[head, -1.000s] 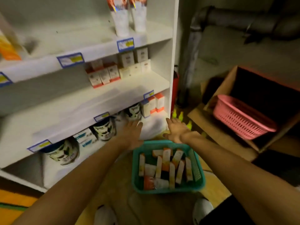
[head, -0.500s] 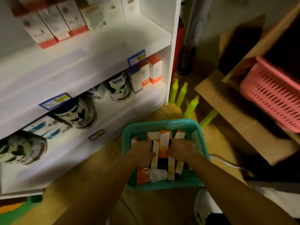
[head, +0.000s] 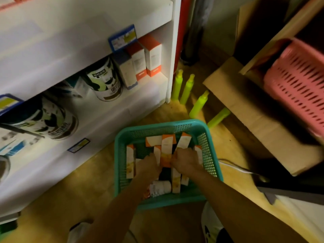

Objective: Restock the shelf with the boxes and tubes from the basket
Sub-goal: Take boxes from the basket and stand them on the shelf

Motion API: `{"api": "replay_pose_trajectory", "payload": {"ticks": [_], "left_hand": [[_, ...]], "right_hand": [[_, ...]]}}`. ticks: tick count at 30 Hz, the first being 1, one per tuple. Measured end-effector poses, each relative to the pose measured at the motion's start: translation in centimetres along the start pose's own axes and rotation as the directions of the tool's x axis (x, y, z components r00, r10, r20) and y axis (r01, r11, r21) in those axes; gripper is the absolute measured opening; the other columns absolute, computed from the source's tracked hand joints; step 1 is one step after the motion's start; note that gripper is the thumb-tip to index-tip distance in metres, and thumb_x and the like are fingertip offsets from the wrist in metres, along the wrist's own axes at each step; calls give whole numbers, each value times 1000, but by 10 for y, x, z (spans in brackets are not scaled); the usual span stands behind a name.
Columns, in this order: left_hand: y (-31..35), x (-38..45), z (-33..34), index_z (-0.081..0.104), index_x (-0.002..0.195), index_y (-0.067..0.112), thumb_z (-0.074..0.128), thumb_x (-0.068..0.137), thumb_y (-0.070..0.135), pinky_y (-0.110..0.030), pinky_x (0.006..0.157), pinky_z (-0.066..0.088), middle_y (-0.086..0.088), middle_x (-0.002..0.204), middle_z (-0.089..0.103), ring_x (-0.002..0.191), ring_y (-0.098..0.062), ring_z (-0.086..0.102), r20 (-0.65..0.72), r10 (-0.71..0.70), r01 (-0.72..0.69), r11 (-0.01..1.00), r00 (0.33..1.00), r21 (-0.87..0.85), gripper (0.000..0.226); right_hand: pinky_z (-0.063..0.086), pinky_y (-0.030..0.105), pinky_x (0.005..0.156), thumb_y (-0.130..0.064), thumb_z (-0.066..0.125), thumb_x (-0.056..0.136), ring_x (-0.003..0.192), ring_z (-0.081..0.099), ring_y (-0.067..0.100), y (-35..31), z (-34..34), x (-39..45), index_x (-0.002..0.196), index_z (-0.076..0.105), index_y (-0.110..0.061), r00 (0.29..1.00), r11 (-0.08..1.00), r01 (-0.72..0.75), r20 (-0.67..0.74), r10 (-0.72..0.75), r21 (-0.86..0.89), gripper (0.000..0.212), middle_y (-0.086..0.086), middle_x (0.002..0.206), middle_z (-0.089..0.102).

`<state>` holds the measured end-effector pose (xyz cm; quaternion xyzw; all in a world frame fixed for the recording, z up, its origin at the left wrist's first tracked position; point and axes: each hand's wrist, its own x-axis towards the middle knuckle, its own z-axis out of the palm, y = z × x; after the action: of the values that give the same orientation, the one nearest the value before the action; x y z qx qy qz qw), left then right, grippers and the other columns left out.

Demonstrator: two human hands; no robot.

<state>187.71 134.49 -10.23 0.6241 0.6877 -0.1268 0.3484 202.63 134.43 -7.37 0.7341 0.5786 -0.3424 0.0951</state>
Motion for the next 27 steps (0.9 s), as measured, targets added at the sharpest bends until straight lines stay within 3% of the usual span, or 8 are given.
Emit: {"api": "replay_pose_trajectory", "payload": {"ticks": [3,6,8,12,17,21,24,27], "left_hand": [[-1,-2,1,59,116,22,48,90,56,-40,82,54,-3,107,68,94,-24,65,-32,-29,26,994,999,-103,44],[-1,-19,-14,62,100,24,47,96,48,-37,83,53,0,99,67,91,-20,64,-29,-33,28,987,999,-158,28],[-6,-23,-26,58,99,24,56,94,41,-36,85,52,2,97,64,90,-18,61,-41,-6,-2,979,999,-202,18],[-16,-31,-61,55,108,15,69,85,37,-31,74,46,2,95,57,94,-21,63,-101,69,-85,982,993,-168,35],[-22,-51,-106,53,83,19,76,75,23,-32,66,49,4,80,56,89,-26,66,-267,146,-222,933,953,-282,25],[-27,-83,-148,55,105,9,75,78,21,-41,75,54,-7,92,63,92,-30,66,-355,153,-275,905,922,-324,36],[-33,-111,-179,46,100,13,73,80,17,-36,68,46,-5,93,58,89,-24,61,-424,156,-301,905,892,-301,34],[-43,-148,-213,48,105,16,74,81,16,-32,69,42,-4,101,62,91,-23,60,-498,135,-318,898,856,-304,35]], "right_hand": [[43,30,57,-52,56,85,80,63,21,11,-10,4,89,64,-22,995,992,64,65,-72,107,31,2,88,67],[47,30,74,-41,66,85,104,63,23,11,-24,1,125,60,-21,991,985,106,69,-116,137,45,3,117,66],[52,34,84,-33,71,82,108,62,23,5,-32,-1,130,58,-22,992,975,118,30,-126,189,51,4,123,66],[54,39,87,-30,70,84,107,63,25,-13,-54,-15,130,59,-21,980,956,201,-46,-196,215,48,6,121,66],[53,40,93,-24,70,87,111,62,25,-36,-94,-36,132,60,-18,959,919,276,-143,-244,283,47,8,125,66],[52,30,90,-18,72,87,109,62,21,-62,-129,-63,125,65,-19,937,864,340,-215,-276,372,39,1,115,66],[54,38,95,-15,76,84,103,64,23,-88,-156,-89,105,66,-28,913,789,399,-284,-294,467,27,-1,101,67],[55,44,94,-10,78,80,100,66,25,-117,-179,-117,110,68,-23,880,748,467,-332,-340,472,34,2,102,69]]}}
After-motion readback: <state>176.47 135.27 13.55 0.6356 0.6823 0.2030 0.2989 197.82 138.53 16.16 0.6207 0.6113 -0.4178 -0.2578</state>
